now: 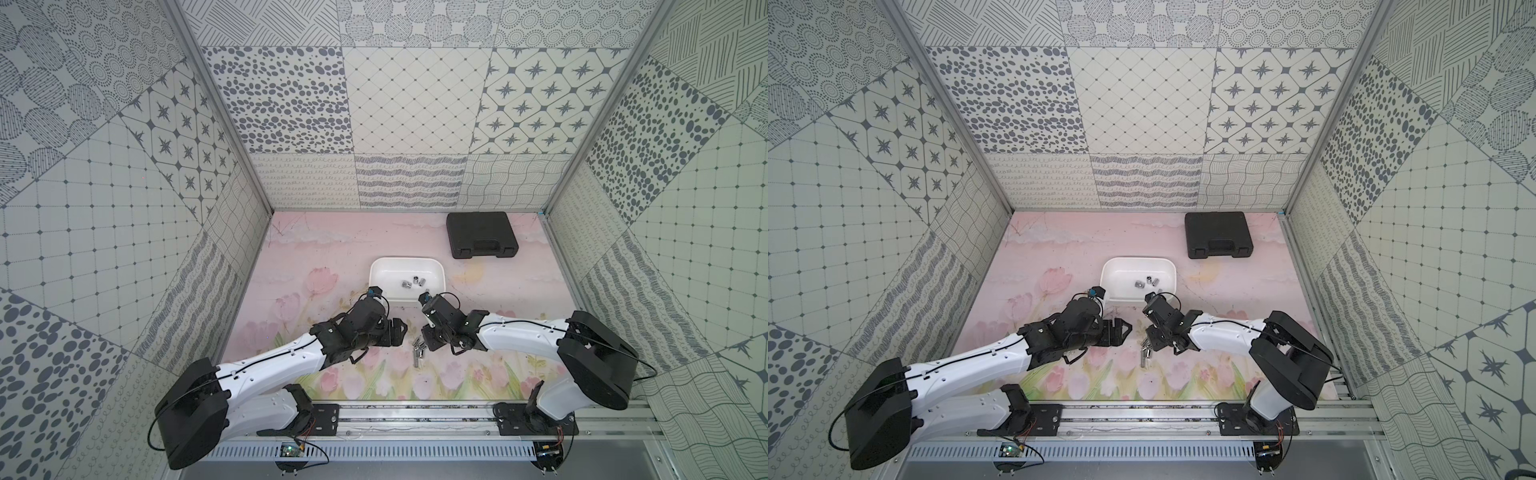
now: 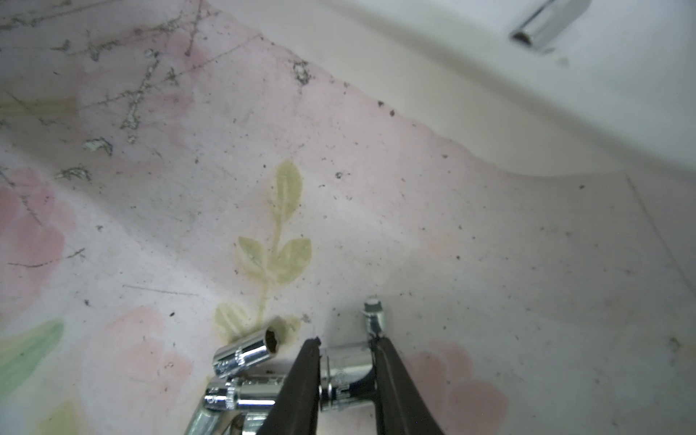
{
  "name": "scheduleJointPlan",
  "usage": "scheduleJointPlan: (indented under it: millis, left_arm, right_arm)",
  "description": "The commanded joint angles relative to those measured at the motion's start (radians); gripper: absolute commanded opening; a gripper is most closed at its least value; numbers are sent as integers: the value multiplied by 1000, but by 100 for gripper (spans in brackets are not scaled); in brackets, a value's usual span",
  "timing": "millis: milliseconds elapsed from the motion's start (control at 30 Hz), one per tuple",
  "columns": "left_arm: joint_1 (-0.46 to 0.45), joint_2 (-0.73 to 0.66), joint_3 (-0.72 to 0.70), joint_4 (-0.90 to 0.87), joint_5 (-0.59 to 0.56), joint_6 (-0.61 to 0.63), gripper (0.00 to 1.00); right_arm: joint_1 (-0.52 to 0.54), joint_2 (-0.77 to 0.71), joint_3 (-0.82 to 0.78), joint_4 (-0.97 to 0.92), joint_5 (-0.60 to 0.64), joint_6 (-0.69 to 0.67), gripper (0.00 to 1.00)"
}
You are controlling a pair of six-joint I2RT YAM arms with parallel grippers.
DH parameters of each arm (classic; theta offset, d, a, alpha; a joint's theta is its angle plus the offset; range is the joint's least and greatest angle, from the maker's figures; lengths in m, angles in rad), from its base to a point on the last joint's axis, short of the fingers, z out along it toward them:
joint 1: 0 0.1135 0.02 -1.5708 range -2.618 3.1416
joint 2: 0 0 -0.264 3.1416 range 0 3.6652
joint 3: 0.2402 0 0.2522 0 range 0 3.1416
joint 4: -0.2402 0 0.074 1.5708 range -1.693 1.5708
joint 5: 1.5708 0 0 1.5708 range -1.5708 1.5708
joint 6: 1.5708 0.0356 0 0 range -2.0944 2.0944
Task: Put the socket on the desktop into the storage box
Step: Place the socket head in the storage box, then pick up the socket head from the center of the board.
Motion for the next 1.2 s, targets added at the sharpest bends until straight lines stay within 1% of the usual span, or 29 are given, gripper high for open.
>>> scheduleJointPlan:
  millis: [0, 167, 267, 367, 433, 533, 667, 767, 867, 900, 933, 1000, 1033, 1167]
  left_arm:
    - [-2, -6, 10, 25, -12, 5, 87]
    - [-2, -17, 8, 24, -19, 6, 87]
    - [-4, -25, 4, 26, -28, 3, 87]
    - [-3, -30, -1, 26, -35, 2, 87]
    - [-3, -33, -1, 26, -40, 4, 87]
    - [-3, -34, -1, 24, -38, 4, 87]
    - [-3, -34, -1, 26, -35, 3, 87]
    - [-4, -34, 0, 27, -27, 0, 87]
    - [-5, -37, -1, 26, -23, -1, 87]
    - [-3, -36, 0, 26, -21, -1, 87]
    - [-4, -39, -1, 27, -20, -2, 87]
    - [-4, -43, -2, 27, -20, -3, 87]
    - [-5, -46, -3, 26, -21, -3, 87]
    - [-5, -52, -5, 26, -21, -5, 87]
  right_arm:
    - [4, -56, -8, -7, 31, 3, 17]
    - [4, -247, -48, -18, 65, 11, 17]
    - [5, -352, -34, -31, 82, 13, 17]
    - [3, -380, 35, -35, 105, 0, 18]
    - [-1, -335, 110, -51, 103, -17, 18]
    - [-23, -200, 229, -57, 86, -30, 18]
    - [-81, 12, 374, -56, 28, -10, 18]
    - [-121, 146, 462, -60, 27, -5, 18]
    - [-167, 233, 521, -63, 8, 13, 19]
    - [-181, 250, 533, -64, -4, 19, 22]
    - [-194, 263, 543, -64, -16, 25, 27]
    - [-207, 274, 554, -68, -32, 26, 43]
    - [-209, 272, 557, -77, -36, 24, 49]
    - [-208, 204, 526, -110, -33, 13, 53]
